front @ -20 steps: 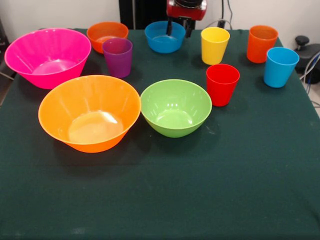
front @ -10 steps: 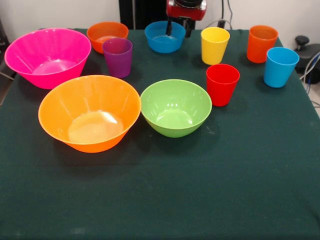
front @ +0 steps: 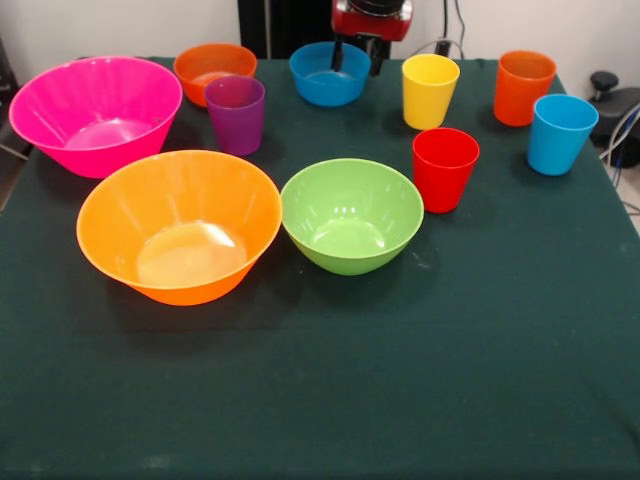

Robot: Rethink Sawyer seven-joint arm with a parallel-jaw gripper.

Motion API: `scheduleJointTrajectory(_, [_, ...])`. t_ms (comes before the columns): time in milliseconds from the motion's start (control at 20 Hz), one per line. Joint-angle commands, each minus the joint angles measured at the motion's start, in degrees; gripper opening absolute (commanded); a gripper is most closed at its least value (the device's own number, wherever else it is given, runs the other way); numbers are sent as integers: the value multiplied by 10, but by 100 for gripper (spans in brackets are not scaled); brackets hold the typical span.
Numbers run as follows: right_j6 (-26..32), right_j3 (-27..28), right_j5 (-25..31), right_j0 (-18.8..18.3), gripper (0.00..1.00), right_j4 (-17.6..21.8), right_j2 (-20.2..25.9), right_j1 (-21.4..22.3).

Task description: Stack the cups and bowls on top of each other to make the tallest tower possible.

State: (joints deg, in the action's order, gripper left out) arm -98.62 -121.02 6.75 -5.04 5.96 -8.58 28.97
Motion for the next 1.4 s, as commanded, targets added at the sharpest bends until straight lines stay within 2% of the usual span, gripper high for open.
scheduleJointTrajectory(50, [-62, 60, -45, 6, 100, 20, 35, -22])
scheduleJointTrajectory(1400, [-78, 64, -60, 21, 100, 6, 26, -32])
